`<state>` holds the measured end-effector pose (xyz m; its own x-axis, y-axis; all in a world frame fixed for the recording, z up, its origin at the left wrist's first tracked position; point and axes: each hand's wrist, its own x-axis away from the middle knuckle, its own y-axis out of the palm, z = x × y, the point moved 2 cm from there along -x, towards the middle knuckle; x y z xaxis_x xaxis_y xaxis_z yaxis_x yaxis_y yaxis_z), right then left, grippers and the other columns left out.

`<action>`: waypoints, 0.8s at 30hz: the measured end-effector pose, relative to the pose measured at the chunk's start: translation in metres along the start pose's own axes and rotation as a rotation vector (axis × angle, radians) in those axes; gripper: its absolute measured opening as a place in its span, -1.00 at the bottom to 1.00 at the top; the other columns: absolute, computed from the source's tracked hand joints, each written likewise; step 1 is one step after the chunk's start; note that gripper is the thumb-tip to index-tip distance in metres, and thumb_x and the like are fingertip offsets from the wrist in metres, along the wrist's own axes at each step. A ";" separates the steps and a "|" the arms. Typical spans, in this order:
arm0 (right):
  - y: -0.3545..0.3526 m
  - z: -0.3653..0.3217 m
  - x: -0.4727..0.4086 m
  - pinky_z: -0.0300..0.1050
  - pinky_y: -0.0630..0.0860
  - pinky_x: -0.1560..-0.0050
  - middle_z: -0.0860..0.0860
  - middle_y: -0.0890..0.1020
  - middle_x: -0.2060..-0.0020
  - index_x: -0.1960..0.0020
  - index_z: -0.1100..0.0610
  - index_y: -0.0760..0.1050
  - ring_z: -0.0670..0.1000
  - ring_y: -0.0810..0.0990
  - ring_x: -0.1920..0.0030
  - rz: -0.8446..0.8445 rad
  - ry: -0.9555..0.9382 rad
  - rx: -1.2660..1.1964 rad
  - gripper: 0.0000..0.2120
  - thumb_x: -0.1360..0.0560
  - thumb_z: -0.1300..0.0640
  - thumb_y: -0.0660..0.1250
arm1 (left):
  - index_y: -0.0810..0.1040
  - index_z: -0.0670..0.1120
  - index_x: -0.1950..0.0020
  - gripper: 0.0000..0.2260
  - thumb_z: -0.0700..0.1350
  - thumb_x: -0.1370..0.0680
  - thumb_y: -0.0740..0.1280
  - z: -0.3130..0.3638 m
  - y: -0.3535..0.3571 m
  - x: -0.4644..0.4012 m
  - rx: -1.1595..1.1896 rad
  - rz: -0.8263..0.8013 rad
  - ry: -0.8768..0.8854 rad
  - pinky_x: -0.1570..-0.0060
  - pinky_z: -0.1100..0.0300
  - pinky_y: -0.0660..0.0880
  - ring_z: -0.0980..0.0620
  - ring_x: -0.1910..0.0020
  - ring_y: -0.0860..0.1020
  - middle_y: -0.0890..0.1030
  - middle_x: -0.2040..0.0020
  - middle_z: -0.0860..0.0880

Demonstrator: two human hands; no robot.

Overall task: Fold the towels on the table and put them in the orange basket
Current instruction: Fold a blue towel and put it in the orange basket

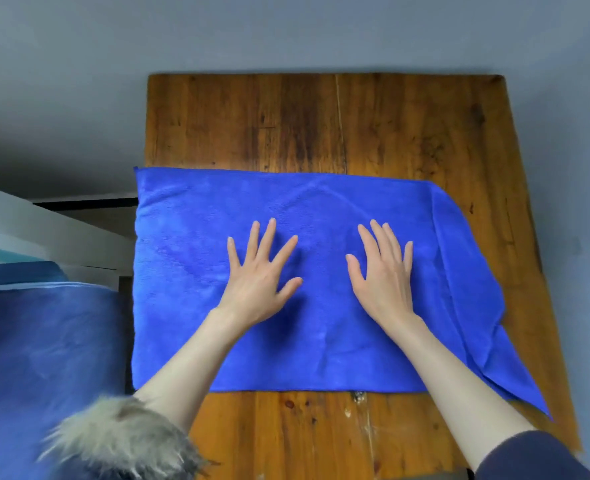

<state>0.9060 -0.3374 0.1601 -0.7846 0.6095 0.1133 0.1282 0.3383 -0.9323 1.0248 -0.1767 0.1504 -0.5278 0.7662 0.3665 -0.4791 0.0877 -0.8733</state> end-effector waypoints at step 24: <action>-0.074 0.251 -0.017 0.11 0.09 -0.44 0.13 0.23 -0.47 -0.44 0.12 0.29 0.14 0.18 -0.46 -0.025 0.219 0.074 -0.59 -0.60 0.15 0.11 | -0.25 0.23 -0.48 -0.08 0.13 -0.43 0.41 0.199 0.053 -0.069 -0.081 -0.238 -0.081 -0.31 -0.41 -0.15 -0.11 -0.47 -0.37 -0.40 -0.49 0.05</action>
<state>0.7579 -0.5530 0.1406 -0.6354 0.7455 0.2014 0.0587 0.3066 -0.9500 0.8966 -0.3518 0.1425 -0.4625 0.6648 0.5867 -0.5409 0.3127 -0.7808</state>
